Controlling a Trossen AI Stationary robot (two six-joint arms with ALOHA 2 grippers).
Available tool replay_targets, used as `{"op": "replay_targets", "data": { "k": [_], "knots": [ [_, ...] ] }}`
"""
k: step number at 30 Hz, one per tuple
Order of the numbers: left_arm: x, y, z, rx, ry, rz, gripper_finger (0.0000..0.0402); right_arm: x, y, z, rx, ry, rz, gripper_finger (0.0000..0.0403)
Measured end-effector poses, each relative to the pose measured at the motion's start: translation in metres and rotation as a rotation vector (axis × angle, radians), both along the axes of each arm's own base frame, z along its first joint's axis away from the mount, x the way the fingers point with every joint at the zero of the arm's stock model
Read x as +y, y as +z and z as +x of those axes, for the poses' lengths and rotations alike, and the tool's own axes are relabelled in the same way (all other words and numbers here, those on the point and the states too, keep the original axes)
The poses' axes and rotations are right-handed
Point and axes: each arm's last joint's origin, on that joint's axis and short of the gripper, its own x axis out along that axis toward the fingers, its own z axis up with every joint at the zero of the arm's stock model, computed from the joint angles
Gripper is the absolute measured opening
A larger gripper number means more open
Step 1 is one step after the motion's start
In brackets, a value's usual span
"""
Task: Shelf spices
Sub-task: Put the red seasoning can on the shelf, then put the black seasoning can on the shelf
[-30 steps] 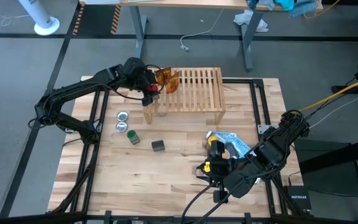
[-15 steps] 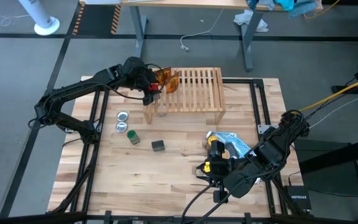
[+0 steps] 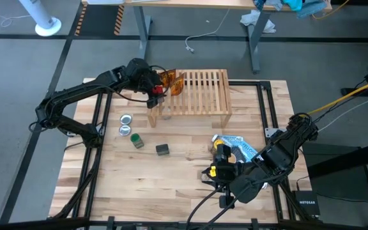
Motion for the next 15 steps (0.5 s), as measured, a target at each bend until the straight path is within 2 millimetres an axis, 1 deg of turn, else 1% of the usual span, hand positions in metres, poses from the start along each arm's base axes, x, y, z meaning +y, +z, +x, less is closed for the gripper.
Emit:
{"op": "replay_targets", "data": {
  "k": [8, 15],
  "knots": [
    [-0.0003, 0.0001, 0.0001, -0.002, 0.005, -0.006, 0.0305, 0.0000, 0.0000, 0.0000, 0.000, 0.000, 0.000, 0.0134],
    [-0.0044, 0.0028, -0.0002, -0.014, -0.001, -0.008, 0.0312, 0.0001, -0.0001, 0.0000, 0.000, 0.000, 0.000, 0.0134]
  ]
}}
